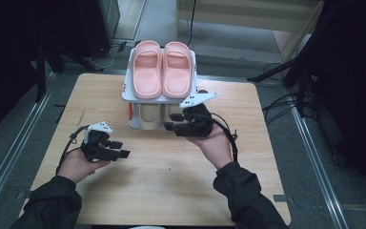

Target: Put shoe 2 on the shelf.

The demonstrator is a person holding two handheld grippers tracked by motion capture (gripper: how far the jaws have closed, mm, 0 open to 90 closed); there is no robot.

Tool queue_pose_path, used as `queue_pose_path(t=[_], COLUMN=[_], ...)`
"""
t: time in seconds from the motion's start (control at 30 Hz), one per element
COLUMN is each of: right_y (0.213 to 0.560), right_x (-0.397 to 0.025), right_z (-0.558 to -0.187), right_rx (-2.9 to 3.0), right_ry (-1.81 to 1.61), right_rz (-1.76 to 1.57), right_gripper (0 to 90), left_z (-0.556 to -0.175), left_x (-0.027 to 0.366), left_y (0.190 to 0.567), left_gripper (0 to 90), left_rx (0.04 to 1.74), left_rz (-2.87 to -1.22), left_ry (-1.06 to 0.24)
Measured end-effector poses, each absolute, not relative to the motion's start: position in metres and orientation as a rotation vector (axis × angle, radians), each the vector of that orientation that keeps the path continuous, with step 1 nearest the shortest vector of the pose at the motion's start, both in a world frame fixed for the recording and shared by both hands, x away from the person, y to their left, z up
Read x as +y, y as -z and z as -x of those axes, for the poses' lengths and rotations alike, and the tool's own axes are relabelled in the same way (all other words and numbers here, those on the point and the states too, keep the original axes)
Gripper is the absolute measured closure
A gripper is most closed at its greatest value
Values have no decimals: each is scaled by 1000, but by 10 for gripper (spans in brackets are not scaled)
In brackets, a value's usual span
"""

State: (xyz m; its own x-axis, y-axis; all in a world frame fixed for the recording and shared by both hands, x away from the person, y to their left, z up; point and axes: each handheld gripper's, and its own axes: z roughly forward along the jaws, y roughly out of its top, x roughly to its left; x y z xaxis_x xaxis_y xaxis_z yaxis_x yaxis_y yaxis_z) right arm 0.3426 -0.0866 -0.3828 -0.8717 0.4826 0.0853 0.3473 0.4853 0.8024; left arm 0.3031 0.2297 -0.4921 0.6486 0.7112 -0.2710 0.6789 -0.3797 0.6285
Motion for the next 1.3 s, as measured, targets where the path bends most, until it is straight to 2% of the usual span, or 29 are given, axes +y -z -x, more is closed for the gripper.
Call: queue_pose_path(t=[0.73,1.3], right_y=[434,468], right_x=[-116,-159], right_z=[-317,-312], right_rx=[2658,2645], right_ry=[-1324,-1341], right_rz=[-667,-850], right_gripper=[517,454], left_z=[-282,-282], left_x=[246,258], left_y=[492,492], left_gripper=[429,423], left_rx=[1123,1127], left_rz=[-2094,-2100], left_ry=[-82,-91])
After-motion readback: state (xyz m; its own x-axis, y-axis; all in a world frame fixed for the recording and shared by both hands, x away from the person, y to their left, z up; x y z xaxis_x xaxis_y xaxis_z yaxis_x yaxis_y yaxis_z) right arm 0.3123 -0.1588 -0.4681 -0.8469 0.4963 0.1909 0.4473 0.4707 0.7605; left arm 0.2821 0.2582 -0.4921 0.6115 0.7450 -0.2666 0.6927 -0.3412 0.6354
